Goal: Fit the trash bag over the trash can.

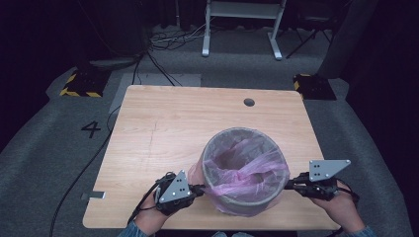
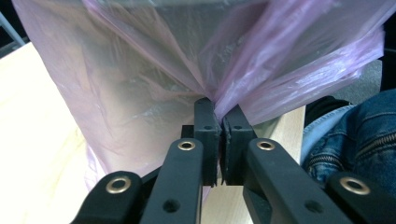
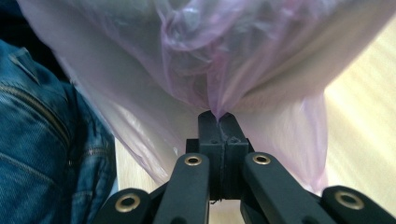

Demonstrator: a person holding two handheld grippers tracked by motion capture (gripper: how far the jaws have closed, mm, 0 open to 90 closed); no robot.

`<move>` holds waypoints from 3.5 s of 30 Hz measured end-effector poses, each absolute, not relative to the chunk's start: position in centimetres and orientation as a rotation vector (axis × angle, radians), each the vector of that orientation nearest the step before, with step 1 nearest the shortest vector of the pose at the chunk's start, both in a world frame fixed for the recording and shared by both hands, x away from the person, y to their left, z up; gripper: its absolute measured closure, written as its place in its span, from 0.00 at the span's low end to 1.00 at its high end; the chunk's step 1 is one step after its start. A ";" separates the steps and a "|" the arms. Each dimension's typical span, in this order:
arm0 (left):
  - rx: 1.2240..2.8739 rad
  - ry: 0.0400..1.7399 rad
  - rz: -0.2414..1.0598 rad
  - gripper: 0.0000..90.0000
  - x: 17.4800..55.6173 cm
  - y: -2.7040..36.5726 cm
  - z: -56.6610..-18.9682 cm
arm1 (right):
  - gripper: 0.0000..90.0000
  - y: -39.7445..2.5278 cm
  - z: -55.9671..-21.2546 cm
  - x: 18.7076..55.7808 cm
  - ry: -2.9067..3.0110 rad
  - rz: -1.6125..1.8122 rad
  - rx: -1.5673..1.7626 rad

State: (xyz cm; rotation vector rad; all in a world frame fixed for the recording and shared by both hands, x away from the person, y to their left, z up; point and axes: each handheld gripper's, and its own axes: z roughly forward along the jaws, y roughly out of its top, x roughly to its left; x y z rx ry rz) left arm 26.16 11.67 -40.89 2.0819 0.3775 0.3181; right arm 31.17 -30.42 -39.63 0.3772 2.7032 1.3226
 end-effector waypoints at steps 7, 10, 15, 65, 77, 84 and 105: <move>2.148 0.476 0.322 0.99 27.1 11.9 -42.8 | 1.00 -31.7 -43.7 31.9 2.758 1.238 0.553; 2.166 0.566 0.307 0.99 28.3 12.7 -44.1 | 1.00 -31.6 -44.3 32.0 2.749 1.259 0.576; 2.191 0.636 0.221 0.99 29.5 13.6 -45.8 | 1.00 -30.5 -44.1 32.3 2.737 1.227 0.567; 2.331 0.467 0.275 0.99 26.8 9.4 -45.4 | 0.99 -29.3 -45.3 31.5 2.769 1.122 0.713; 2.275 0.503 0.170 0.99 27.2 11.5 -46.3 | 0.62 -28.9 -46.3 30.4 2.800 1.123 0.719; 2.122 0.568 0.241 0.99 27.6 13.5 -44.4 | 0.96 -29.3 -42.8 29.5 2.697 1.335 0.567; 2.128 0.605 0.333 0.54 29.2 14.6 -43.7 | 0.54 -31.8 -40.2 30.7 2.589 1.362 0.672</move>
